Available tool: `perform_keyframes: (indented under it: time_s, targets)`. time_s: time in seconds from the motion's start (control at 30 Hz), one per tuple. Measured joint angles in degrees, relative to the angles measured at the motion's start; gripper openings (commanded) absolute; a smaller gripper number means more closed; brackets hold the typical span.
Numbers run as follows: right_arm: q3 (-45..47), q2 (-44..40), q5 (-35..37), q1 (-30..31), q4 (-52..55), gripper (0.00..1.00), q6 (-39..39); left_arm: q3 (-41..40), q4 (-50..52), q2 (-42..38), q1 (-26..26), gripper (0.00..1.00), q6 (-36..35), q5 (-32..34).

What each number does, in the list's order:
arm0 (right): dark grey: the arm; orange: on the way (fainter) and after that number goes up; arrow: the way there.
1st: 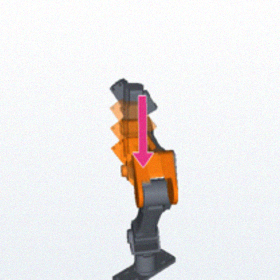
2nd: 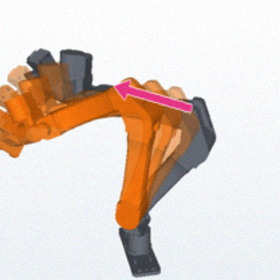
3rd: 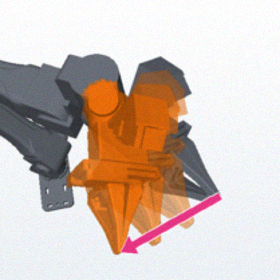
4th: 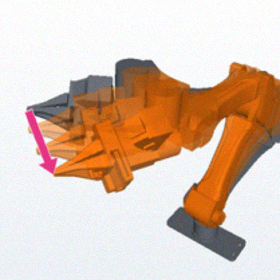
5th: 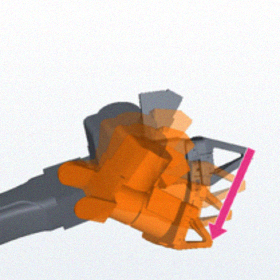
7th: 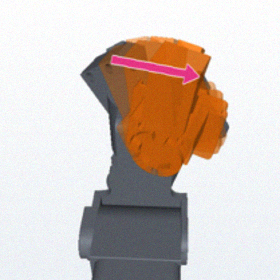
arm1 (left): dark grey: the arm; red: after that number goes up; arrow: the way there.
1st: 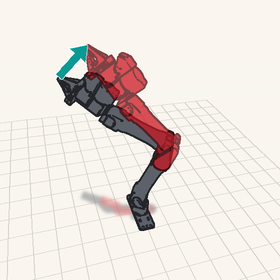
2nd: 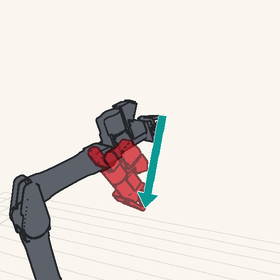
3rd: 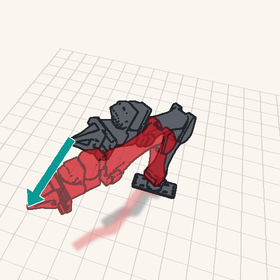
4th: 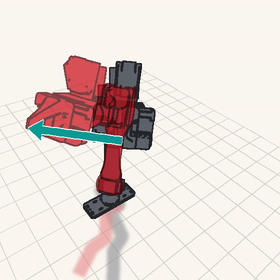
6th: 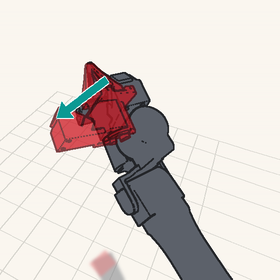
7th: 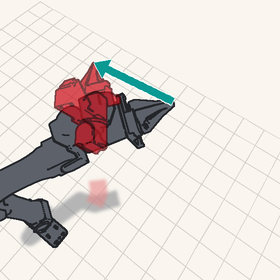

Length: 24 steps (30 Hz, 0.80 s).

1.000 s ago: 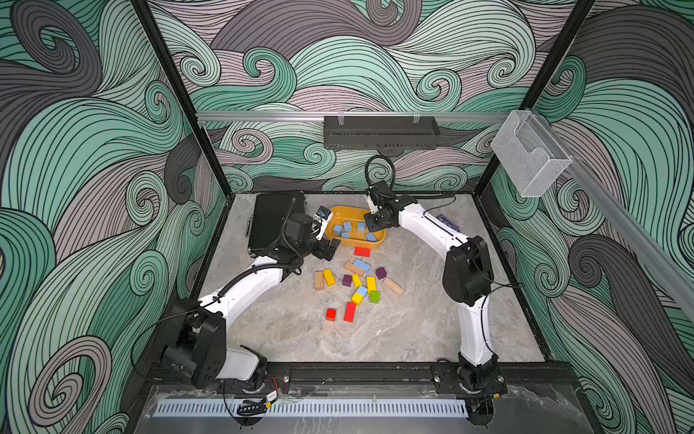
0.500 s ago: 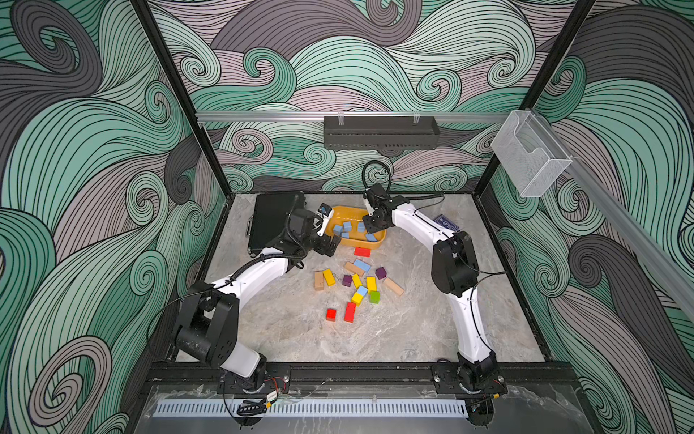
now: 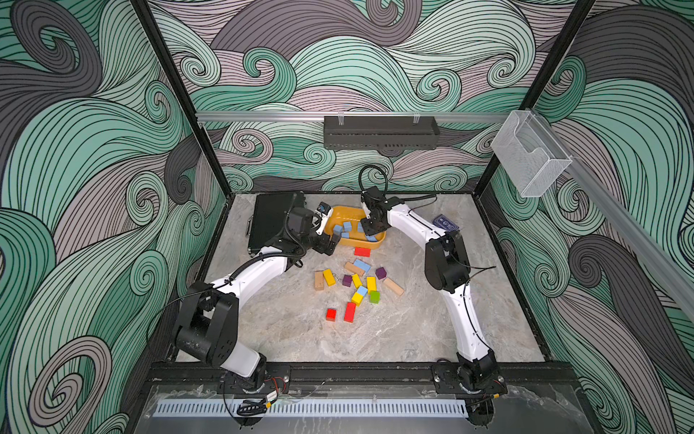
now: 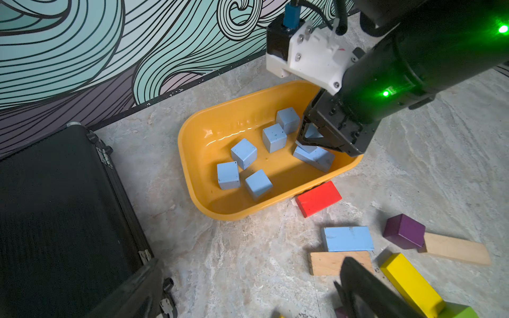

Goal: Pick out the blue building blocks
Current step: Place the building block in the storage box.

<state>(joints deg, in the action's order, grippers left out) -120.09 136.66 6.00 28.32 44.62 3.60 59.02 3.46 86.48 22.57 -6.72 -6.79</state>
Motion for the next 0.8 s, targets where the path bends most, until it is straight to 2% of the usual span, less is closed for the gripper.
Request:
perform_keyframes:
  time_s: [0.07,0.47,0.8]
  targets:
    - [-0.11,0.0,-0.04,0.0,0.22,0.45,0.02,0.0,0.24,0.0,0.0,0.98,0.0,-0.2]
    - [-0.09,-0.72,-0.61,0.02,1.97,0.56,0.42,0.0,3.58,-1.57,0.0,0.98,-0.33,-1.88]
    - [1.53,-10.8,-2.8,0.31,2.36,0.68,1.01,-0.02,5.11,-9.77,0.0,0.99,-1.33,-3.52]
